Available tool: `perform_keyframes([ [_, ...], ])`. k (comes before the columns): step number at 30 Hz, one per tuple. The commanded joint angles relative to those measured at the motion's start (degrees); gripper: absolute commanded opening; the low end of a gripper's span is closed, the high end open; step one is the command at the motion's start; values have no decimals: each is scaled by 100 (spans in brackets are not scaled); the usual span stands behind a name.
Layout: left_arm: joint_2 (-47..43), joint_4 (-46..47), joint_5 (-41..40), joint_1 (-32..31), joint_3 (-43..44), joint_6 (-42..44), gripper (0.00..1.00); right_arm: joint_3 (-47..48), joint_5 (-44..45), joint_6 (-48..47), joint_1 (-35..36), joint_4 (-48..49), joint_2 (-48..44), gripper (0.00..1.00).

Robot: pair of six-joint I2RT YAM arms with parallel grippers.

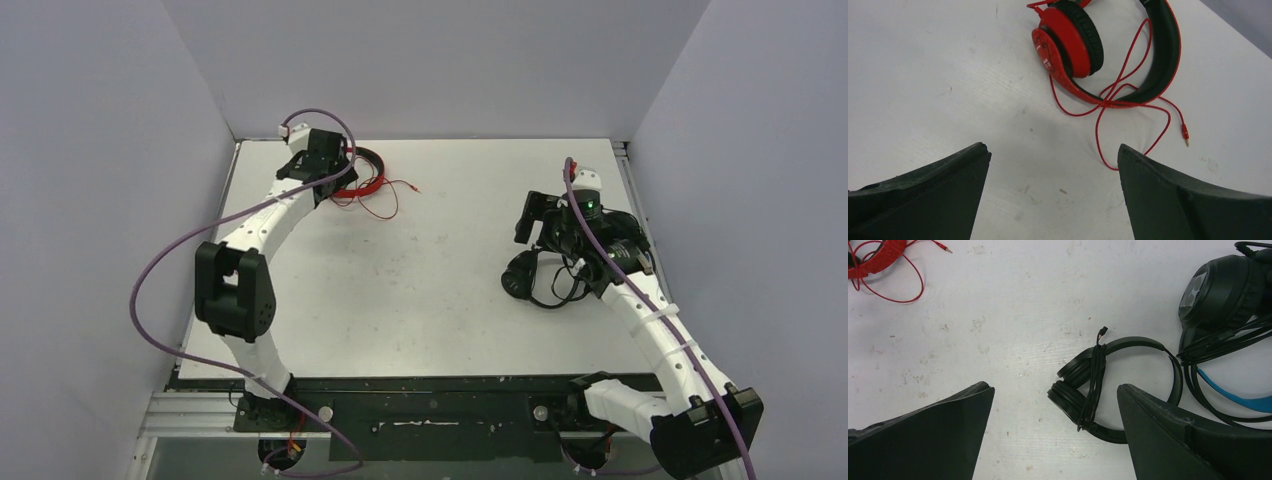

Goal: Wrap the headphones
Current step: Move the headphones to the center of the board.

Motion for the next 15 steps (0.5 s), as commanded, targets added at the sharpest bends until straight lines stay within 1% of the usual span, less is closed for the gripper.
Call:
perform_keyframes([
  [1,772,-341,-316,26,1140,-267,97,204,-36,-112,60,358,-201,100],
  [5,1563,-688,-439,29,2004,-447,97,205,-57,-101,85,423,-206,100],
  [8,2334,-1424,-806,32,2972,-723,96,197,-65,-103,103,471,-199,100],
  [12,3507,-2678,-1230,26,4634,-1034,96,191,-60,-113,118,492,-171,100],
  [13,3779,-2916,-1278,32,5016,-1075,96,173,-87,-105,131,507,-164,100],
  [15,4165,-3150,-1322,30,5502,-1095,96,171,-118,-80,146,520,-141,100],
])
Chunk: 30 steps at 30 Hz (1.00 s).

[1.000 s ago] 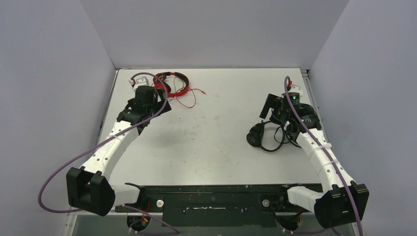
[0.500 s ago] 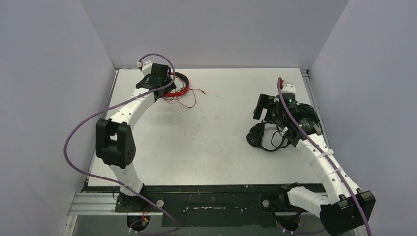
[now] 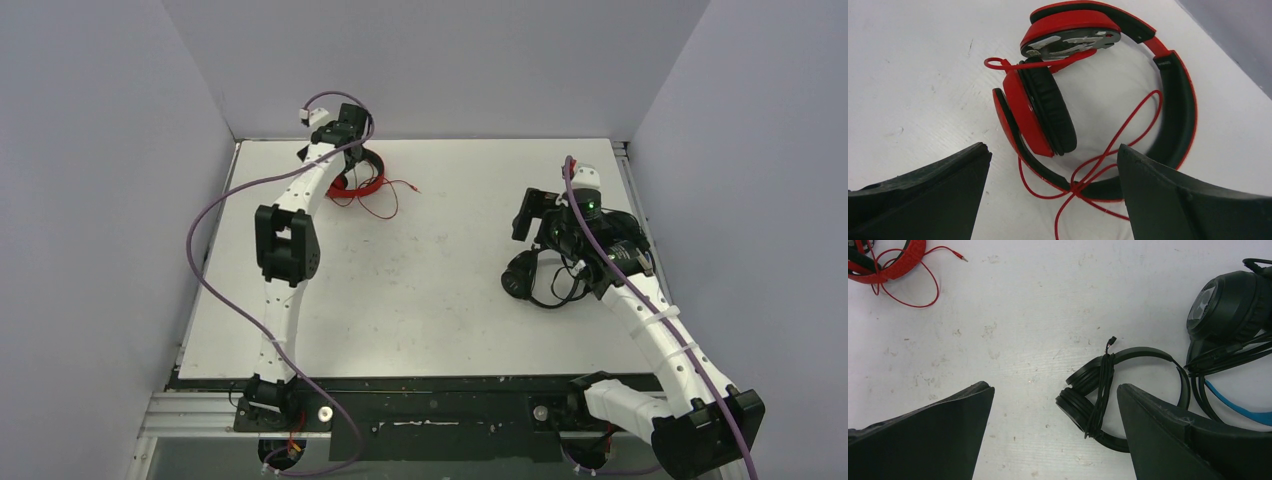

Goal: Wrap the headphones
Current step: Move the headphones to the center of the board.

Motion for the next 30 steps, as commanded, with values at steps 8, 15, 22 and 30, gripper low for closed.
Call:
perform_keyframes([
  [8,863,-752,-522,41,712,-404,97,153,-24,-29,89,330,-9,100],
  [15,861,-625,-566,78,387,22,67,82,-83,47,94,387,35,100],
  [22,193,-1026,-804,77,-652,294,51,45,-142,134,94,450,18,100],
  [30,-1989,73,-200,-174,-3574,1260,49,84,-235,224,191,407,71,100],
])
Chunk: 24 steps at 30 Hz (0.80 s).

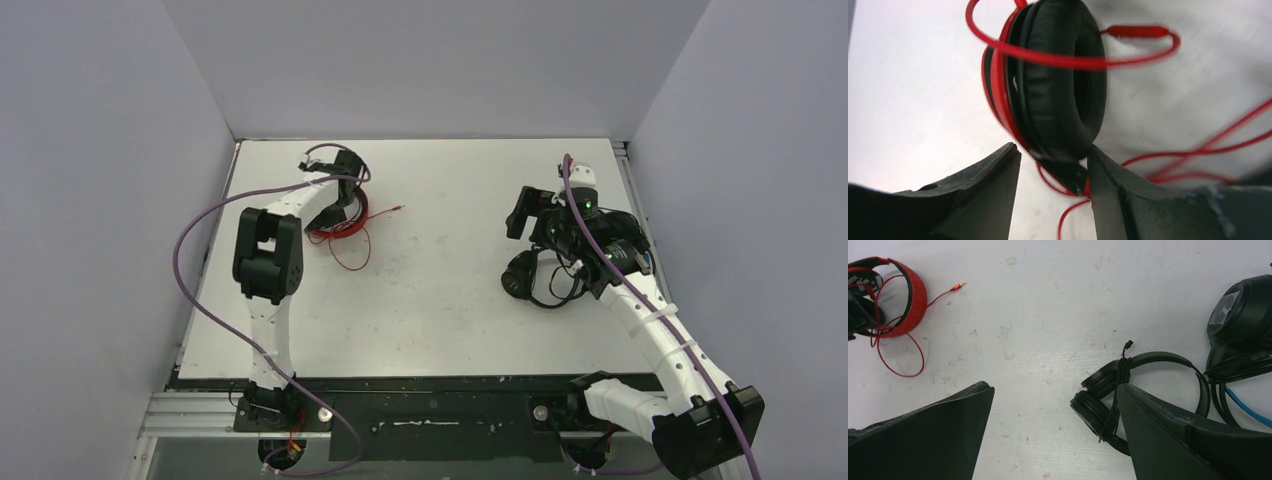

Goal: Wrap the headphones
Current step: Move the headphones to the center of the board.

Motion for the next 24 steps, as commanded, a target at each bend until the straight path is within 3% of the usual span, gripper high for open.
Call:
perform_keyframes([
  [1,-1560,519,407,-242,-1352,808,49,111,-60,91,145,188,59,100],
  [7,-3244,1062,1223,-962,-3192,1017,50,142,-163,189,565,65,418,100],
  [12,-4197,1487,2128,-1542,-3992,481,51,241,438,547,1562,238,868,99],
  [16,-4663,1804,1876,-1535,-4177,417,60,466,740,742,1995,402,1154,97],
  [19,-4589,1813,1684,-1331,-3745,669,61,489,840,830,2099,530,1108,97],
  [24,-4009,2084,1797,-1289,-2980,2117,67,189,1278,880,2127,666,492,97],
])
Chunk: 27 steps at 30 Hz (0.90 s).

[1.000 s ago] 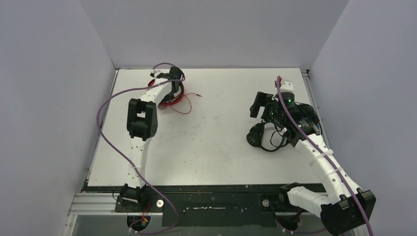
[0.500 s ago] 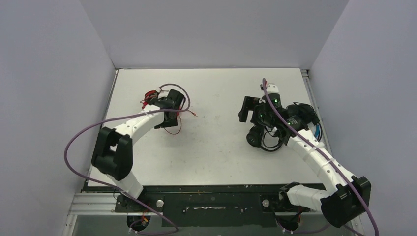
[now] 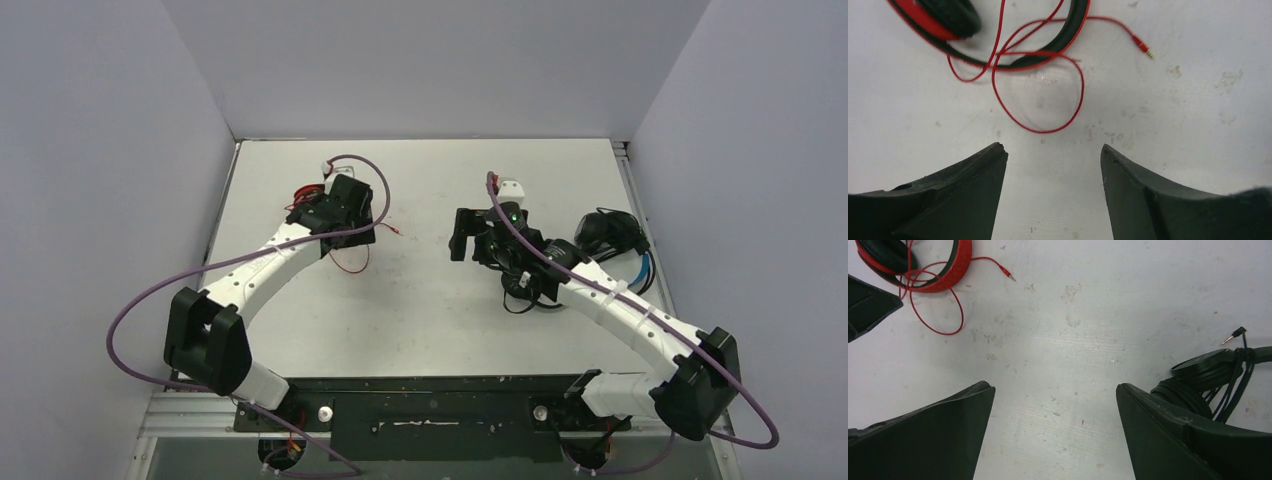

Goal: Wrap the headphones
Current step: Move the headphones to the center of the board.

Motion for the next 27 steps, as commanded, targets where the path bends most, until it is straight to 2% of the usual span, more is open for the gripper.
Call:
perform_keyframes([
  [1,406,783,58,46,729,1331,67,-62,695,146,27,409,-774,97],
  [4,769,1088,538,237,895,1751,68,-131,937,84,27,338,-1166,97],
  [7,1196,1136,612,341,1213,1903,64,-101,1092,-59,27,191,-1427,97],
  [11,1832,1089,298,405,1677,2094,59,-61,1244,-202,27,30,-1645,97],
  [19,3079,819,-60,502,2741,2459,55,-235,1314,-196,22,23,-1909,97],
  [27,3826,831,-296,558,3130,2291,48,-220,1323,-215,21,15,-1846,97],
])
